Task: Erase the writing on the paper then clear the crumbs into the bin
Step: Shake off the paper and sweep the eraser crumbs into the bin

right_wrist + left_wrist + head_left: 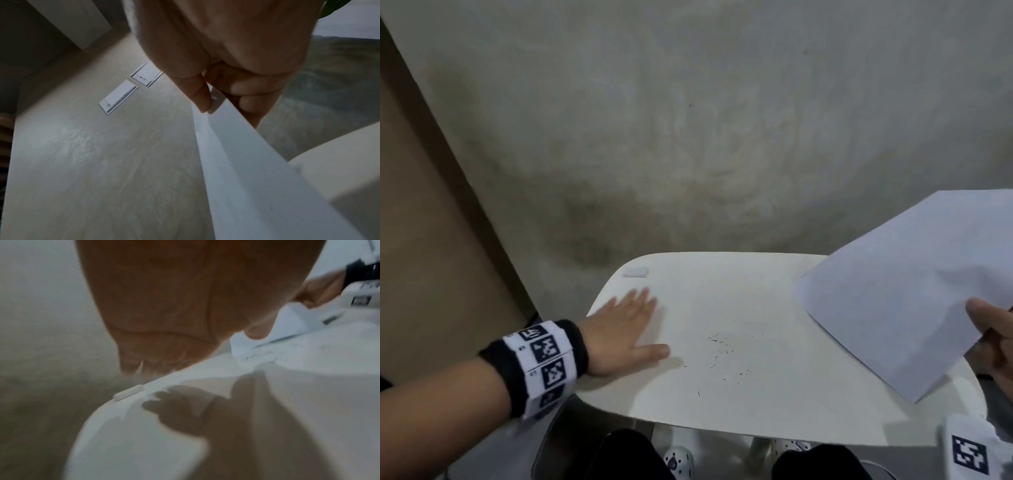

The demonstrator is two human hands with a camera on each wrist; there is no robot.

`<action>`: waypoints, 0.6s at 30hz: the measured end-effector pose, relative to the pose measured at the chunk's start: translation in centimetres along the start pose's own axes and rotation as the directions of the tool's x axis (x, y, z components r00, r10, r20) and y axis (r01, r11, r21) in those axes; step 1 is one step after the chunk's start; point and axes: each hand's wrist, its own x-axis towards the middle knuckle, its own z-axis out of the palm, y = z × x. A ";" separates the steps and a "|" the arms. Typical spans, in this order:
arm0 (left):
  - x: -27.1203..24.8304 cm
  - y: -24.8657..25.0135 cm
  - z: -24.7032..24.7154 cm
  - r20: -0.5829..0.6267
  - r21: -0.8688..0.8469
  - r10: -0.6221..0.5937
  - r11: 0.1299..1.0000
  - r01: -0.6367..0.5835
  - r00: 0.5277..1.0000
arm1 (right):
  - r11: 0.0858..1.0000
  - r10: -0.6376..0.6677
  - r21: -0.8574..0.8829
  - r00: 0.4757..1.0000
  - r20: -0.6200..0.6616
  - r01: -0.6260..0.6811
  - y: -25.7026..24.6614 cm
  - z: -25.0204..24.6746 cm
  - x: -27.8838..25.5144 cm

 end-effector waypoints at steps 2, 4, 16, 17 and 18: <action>-0.7 -0.7 0.8 0.111 0.010 -0.071 0.997 0.070 0.991 | 0.997 0.053 0.059 0.998 -0.046 -0.050 0.1 -0.2 0.1; -1.3 0.9 1.4 0.166 0.008 -0.002 1.000 0.001 0.986 | 0.994 0.086 0.066 0.996 -0.035 -0.083 0.2 0.0 0.4; 11.0 5.8 -4.8 -0.080 0.069 0.073 0.995 -0.068 0.994 | 0.943 -0.261 -0.172 0.953 0.156 0.286 -8.9 4.1 2.5; 11.0 6.5 -4.6 -0.069 0.075 0.125 0.990 -0.120 0.990 | 0.926 -0.278 -0.209 0.942 0.189 0.316 -9.8 3.9 2.9; 10.5 7.4 -4.4 -0.048 0.100 0.217 0.972 -0.212 0.975 | 0.901 -0.306 -0.261 0.934 0.185 0.347 -10.5 3.7 3.6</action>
